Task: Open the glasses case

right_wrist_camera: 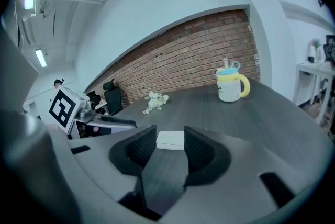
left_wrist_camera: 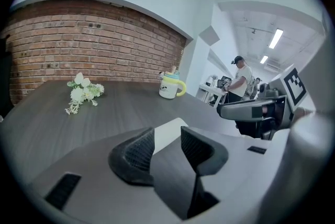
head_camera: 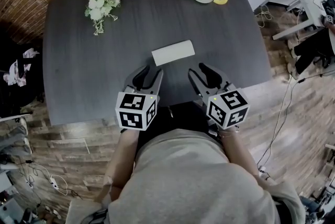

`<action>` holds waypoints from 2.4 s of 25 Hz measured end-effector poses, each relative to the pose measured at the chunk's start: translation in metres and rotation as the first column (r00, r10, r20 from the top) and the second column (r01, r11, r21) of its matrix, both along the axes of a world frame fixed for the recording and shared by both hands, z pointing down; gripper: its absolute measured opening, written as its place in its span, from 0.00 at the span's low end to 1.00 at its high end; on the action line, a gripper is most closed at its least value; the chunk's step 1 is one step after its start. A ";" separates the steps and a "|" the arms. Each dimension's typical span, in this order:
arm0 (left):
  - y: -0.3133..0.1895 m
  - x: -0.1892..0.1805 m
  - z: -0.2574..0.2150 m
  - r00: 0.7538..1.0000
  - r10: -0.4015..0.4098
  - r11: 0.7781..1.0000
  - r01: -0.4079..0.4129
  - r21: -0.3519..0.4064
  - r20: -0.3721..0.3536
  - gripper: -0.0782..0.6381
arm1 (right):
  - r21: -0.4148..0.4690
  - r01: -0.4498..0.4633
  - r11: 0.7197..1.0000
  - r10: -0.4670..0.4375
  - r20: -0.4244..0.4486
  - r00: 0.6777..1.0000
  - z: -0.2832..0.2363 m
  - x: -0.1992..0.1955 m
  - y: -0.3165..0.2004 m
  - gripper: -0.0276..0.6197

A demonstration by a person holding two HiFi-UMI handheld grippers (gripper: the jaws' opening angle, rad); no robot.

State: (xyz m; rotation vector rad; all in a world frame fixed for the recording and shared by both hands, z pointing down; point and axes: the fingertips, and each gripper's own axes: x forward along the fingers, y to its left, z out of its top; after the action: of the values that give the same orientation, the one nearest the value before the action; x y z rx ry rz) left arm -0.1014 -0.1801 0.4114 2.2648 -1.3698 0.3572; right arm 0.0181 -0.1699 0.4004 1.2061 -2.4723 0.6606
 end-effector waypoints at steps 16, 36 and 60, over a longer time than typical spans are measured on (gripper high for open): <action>-0.026 0.006 0.034 0.988 0.045 0.997 -0.035 -0.068 0.151 0.42 | -0.096 0.072 0.993 -0.070 0.028 0.997 0.026 0.000 -0.026 0.29; -0.059 0.036 0.086 0.807 0.390 0.918 -0.380 -0.115 0.444 0.50 | -0.193 0.054 0.980 -0.052 0.018 0.999 0.062 0.020 -0.046 0.28; -0.064 0.050 0.104 0.710 0.541 0.835 -0.518 -0.186 0.451 0.51 | -0.245 0.046 0.969 -0.040 0.029 0.999 0.076 0.025 -0.044 0.28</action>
State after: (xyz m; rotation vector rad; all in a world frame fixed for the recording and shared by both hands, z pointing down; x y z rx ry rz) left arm -0.0519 -0.2446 0.5152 2.6062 -0.8434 1.2184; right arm 0.0431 -0.2142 0.4761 1.0539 -2.3436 0.9425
